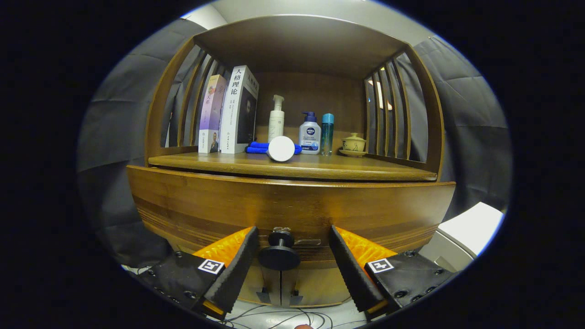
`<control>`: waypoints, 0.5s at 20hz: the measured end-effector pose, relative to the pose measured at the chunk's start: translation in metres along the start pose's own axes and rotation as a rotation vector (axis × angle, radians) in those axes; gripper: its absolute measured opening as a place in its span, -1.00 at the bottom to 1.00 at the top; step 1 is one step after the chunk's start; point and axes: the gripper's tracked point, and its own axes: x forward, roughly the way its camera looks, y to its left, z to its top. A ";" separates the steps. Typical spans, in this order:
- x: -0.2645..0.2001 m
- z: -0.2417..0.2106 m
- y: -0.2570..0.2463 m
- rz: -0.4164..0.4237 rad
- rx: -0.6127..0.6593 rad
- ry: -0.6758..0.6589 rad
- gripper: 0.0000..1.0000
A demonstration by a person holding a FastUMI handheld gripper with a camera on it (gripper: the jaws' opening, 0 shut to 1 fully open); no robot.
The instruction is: Pull open the drawer, take out the items inside it, and place them on the countertop above the cabinet.
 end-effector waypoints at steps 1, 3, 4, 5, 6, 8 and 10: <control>0.003 0.000 0.000 0.000 0.000 -0.002 0.96; 0.010 0.001 0.000 -0.001 0.000 -0.004 0.96; 0.013 0.001 0.000 0.000 0.002 -0.001 0.96; 0.017 0.002 -0.001 0.001 0.003 0.001 0.96; 0.020 0.003 -0.001 0.002 0.009 0.002 0.96; 0.029 0.005 -0.002 0.001 0.007 0.006 0.96; 0.033 0.004 -0.001 -0.010 0.008 0.017 0.96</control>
